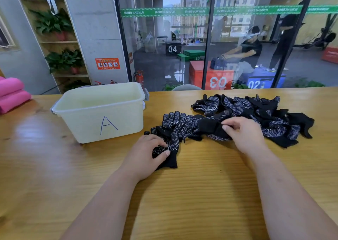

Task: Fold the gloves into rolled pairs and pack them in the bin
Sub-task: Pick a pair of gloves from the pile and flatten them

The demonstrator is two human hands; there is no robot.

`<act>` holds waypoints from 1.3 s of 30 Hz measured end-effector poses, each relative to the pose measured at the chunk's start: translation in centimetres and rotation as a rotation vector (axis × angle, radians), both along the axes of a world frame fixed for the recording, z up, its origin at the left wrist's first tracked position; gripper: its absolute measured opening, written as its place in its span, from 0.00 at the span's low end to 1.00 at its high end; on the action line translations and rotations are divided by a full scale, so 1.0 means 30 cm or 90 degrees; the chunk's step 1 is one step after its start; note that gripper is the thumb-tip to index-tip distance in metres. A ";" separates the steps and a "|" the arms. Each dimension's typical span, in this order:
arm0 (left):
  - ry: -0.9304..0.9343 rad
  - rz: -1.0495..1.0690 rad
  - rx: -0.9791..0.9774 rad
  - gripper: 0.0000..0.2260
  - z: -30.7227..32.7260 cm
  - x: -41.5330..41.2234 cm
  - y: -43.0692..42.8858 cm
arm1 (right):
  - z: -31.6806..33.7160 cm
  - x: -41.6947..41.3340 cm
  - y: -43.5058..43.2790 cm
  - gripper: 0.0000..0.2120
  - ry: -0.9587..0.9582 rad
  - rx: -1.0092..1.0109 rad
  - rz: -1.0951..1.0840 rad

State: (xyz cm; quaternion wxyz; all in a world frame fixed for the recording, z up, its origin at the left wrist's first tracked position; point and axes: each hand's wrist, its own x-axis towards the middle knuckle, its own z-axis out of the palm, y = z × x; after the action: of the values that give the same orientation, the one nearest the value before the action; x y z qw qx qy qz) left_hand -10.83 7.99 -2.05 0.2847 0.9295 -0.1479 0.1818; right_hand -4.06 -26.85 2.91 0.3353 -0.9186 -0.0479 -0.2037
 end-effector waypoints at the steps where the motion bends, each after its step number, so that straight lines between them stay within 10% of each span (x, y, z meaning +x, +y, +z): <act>1: 0.000 0.001 -0.001 0.11 0.000 0.000 0.000 | 0.014 -0.006 0.005 0.06 -0.038 0.059 0.013; 17: -0.013 0.008 0.005 0.14 0.009 0.006 -0.005 | 0.379 0.010 0.120 0.05 -0.105 0.275 0.189; 23: 0.001 0.014 0.004 0.15 0.016 -0.002 -0.009 | 0.320 0.051 0.156 0.07 -0.098 0.586 0.082; 25: 0.007 0.021 0.010 0.13 0.017 -0.004 -0.011 | 0.197 0.051 0.151 0.11 -0.028 0.456 0.001; 29: 0.011 0.026 0.016 0.13 0.014 -0.002 -0.016 | -0.042 -0.028 0.159 0.26 -0.081 -0.224 -0.088; 34: 0.018 0.028 0.036 0.15 0.015 -0.004 -0.017 | -0.048 -0.023 0.202 0.25 0.056 -0.387 0.215; 39: 0.018 0.007 0.077 0.23 0.019 -0.010 -0.029 | -0.076 0.052 0.227 0.33 0.185 -0.411 0.113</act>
State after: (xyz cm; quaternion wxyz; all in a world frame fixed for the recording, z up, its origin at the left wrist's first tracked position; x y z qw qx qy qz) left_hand -11.14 7.12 -1.48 0.2292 0.9482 -0.1497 0.1612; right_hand -2.50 -20.04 0.64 0.0478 -0.9887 -0.1412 -0.0154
